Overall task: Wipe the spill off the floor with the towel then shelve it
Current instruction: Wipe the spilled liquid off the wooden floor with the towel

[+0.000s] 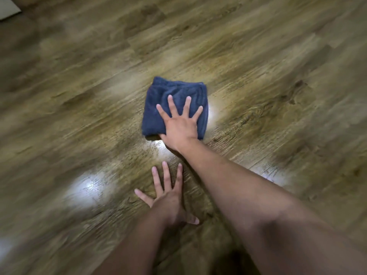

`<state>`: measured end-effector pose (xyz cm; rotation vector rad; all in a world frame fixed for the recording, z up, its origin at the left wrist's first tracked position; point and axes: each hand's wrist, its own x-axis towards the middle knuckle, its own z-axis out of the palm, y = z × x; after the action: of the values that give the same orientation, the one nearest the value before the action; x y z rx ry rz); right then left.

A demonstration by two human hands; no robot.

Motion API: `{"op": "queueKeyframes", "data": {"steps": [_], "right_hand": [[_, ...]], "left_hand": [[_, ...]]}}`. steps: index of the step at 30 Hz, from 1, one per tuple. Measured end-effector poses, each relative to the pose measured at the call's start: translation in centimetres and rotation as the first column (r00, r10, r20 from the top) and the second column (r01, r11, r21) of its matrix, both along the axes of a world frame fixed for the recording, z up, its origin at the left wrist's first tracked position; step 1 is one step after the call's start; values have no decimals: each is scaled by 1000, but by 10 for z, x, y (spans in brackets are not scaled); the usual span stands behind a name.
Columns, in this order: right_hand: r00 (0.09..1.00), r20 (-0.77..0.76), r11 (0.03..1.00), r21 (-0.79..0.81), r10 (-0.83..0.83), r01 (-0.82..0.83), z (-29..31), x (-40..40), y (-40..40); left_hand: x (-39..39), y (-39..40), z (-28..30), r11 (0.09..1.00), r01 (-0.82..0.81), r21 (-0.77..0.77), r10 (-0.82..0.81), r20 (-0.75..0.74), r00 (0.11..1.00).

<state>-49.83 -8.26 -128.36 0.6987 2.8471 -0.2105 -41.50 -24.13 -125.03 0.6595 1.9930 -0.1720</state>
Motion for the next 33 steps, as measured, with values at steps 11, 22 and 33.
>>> {"op": "queueKeyframes", "data": {"steps": [11, 22, 33], "right_hand": [[986, -29, 985, 48, 165, -164, -2, 101, 78], [856, -40, 857, 8, -515, 515, 2, 214, 168], [857, 18, 857, -16, -515, 515, -4, 175, 79]], "left_hand": [[4, -1, 5, 998, -39, 42, 39, 12, 999], [4, -6, -2, 996, -34, 85, 35, -4, 999], [14, -64, -20, 662, -282, 695, 552, -197, 811]]}}
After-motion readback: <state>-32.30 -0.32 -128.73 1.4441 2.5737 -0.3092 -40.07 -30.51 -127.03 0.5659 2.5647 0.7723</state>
